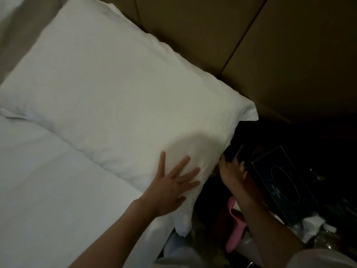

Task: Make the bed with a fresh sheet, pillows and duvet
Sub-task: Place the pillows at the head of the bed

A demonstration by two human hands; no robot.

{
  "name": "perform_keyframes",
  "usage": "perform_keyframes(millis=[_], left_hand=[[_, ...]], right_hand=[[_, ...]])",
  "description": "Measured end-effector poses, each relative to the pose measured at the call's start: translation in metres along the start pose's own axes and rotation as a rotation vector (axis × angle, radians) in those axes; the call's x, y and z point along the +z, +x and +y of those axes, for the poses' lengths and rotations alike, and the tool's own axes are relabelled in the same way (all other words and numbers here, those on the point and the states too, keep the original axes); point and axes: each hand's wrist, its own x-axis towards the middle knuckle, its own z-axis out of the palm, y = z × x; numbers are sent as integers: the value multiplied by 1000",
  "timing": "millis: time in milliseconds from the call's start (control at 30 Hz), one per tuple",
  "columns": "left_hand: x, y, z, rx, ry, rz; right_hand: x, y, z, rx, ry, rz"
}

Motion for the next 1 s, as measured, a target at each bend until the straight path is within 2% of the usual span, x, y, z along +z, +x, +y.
perform_keyframes(millis=[33, 100, 200, 233, 267, 367, 433, 500, 567, 633, 667, 700, 733, 767, 800, 833, 867, 933, 967, 1000], left_hand=[[-1, 0, -2, 59, -2, 12], [-7, 3, -8, 44, -40, 26], [-22, 10, -23, -117, -108, 55], [-27, 13, -28, -166, -141, 69], [-32, 18, -33, -196, -171, 82], [-46, 32, -46, -233, -251, 133], [-51, 38, -52, -263, -292, 170], [-48, 42, -59, -296, -282, 182], [-44, 43, -65, -333, -221, 164], [-40, 44, -70, -357, -190, 159], [-40, 45, -73, -378, -195, 166], [-41, 46, -76, -411, -208, 181], [-42, 48, -80, -456, -228, 204], [-43, 49, -85, -506, -260, 227], [-45, 50, -90, -555, -296, 252], [-46, 50, -97, -596, -326, 274], [-47, 49, -103, -631, -341, 290], [-50, 46, -117, -703, -352, 320], [-51, 45, -122, -749, -367, 334], [-52, 43, -132, -815, -384, 358]], right_hand=[[-1, 0, 3, -39, 59, 30], [-4, 5, -2, -91, 386, 89], [-21, 11, -33, 46, 1036, -95], [-26, 13, -41, 102, 1152, -157], [-31, 15, -47, 109, 1163, -176], [-45, 16, -49, -3, 1063, -89], [-48, 16, -35, -59, 1086, -137], [-43, 20, -23, -37, 1054, -139], [-36, 28, -26, 74, 935, 36], [-35, 36, -42, 179, 873, 349], [-39, 35, -55, 115, 840, 526], [-44, 29, -70, -78, 762, 678], [-50, 21, -87, -346, 619, 751], [-53, 17, -103, -613, 430, 728], [-50, 22, -113, -785, 197, 653], [-50, 28, -123, -825, -20, 568], [-50, 39, -131, -721, -132, 497], [-57, 57, -159, -304, -86, 433], [-64, 60, -177, -158, -47, 417], [-68, 58, -205, -171, -42, 445]])
